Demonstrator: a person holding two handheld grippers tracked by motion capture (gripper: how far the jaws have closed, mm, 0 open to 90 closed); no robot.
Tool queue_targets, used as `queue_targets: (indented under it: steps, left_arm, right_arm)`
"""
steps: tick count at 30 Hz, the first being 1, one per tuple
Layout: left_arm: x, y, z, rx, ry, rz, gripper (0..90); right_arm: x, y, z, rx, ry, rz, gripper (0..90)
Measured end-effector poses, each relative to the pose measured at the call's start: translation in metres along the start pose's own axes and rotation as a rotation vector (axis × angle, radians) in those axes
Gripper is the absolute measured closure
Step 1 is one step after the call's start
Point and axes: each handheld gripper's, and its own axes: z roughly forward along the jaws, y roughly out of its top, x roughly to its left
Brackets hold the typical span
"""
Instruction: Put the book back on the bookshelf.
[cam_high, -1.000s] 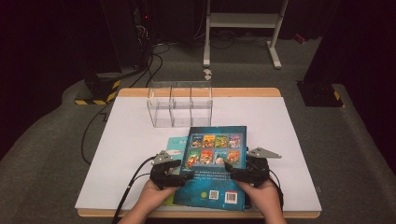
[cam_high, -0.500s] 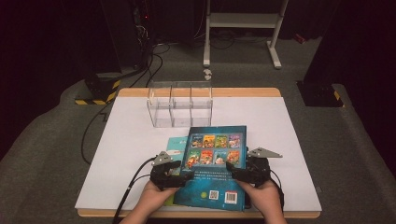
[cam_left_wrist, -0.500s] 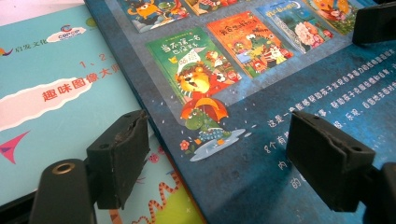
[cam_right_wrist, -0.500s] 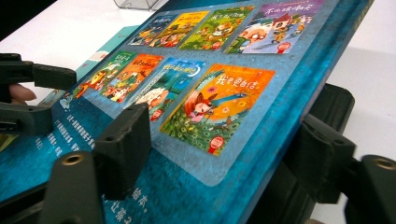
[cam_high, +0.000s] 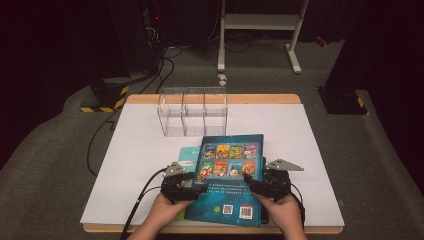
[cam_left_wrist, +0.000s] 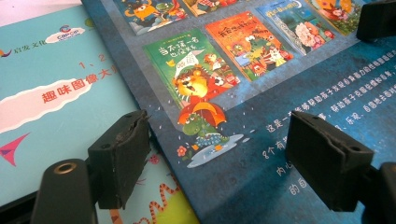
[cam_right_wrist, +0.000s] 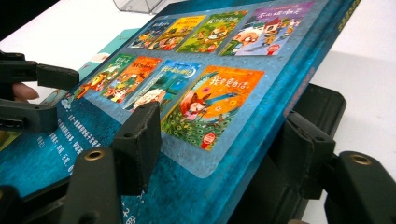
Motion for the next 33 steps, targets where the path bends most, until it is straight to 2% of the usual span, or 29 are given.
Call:
queue_targets:
  steps: [9,13,24,26,29,33]
  left_arm:
    - [0.0006,-0.0003,0.0,-0.004,-0.003,-0.001,21.8]
    - [0.001,-0.0003,0.0003,-0.006,-0.003,-0.004,21.5]
    - [0.0001,0.0005,0.0004,-0.006,0.006,0.006,21.6]
    - [-0.0002,0.0007,0.0007,-0.008,0.006,0.011,21.5]
    - [-0.0027,0.0015,0.0013,-0.012,0.013,0.016,21.5]
    - [-0.0072,0.0029,0.0017,-0.011,0.024,0.027,21.4]
  right_arm:
    - [0.0009,0.0002,-0.0026,-0.01,-0.007,-0.008,39.4]
    - [0.0018,-0.0016,-0.0052,-0.032,-0.012,-0.033,40.6]
    - [-0.0061,-0.0018,-0.0014,-0.012,0.03,0.034,39.0]
    - [-0.0077,-0.0018,-0.0011,-0.002,0.044,0.026,34.9]
    - [-0.0075,-0.001,-0.0004,0.002,0.036,0.018,33.0]
    - [-0.0067,-0.0016,0.0043,-0.002,0.025,0.016,25.5]
